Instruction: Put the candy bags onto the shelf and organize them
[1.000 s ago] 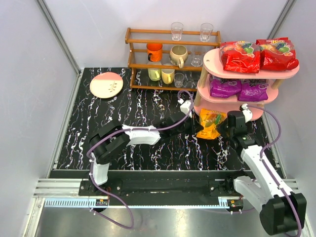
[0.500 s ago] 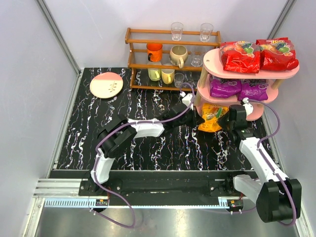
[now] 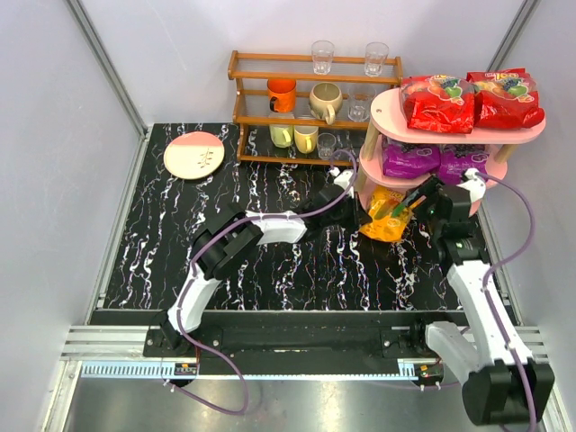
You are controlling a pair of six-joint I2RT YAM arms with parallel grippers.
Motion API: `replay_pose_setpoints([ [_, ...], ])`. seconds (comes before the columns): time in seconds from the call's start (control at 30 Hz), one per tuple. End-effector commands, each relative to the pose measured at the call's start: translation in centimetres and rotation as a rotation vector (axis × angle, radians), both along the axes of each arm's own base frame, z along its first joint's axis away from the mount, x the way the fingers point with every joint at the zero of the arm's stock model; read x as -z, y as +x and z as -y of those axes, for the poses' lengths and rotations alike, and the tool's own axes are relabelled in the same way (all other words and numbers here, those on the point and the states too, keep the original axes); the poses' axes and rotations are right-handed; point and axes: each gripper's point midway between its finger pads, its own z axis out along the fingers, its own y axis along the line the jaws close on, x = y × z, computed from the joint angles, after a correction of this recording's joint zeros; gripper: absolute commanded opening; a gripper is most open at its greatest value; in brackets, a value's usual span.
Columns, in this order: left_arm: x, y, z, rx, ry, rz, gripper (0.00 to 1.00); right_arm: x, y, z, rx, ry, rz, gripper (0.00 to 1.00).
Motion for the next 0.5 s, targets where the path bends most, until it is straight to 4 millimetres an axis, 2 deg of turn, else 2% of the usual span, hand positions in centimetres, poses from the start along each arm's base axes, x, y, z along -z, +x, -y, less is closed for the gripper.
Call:
replay_pose_setpoints([
  [0.0,-2.5,2.0,1.3,-0.032,-0.085,0.022,0.00,-6.1,-2.2,0.9,0.012,-0.057,0.134,0.79],
  [0.07,-2.8,2.0,1.8,-0.032,-0.112,0.003,0.00,-7.2,-3.5,1.2,0.015,-0.069,0.155,0.80],
  [0.17,-4.0,2.1,2.4,-0.037,-0.168,-0.010,0.00,-7.5,-4.7,1.4,0.017,-0.082,0.159,0.80],
  [0.47,-7.3,3.6,3.1,-0.117,-0.287,-0.011,0.00,-6.5,-5.1,1.2,0.008,-0.079,0.139,0.81],
])
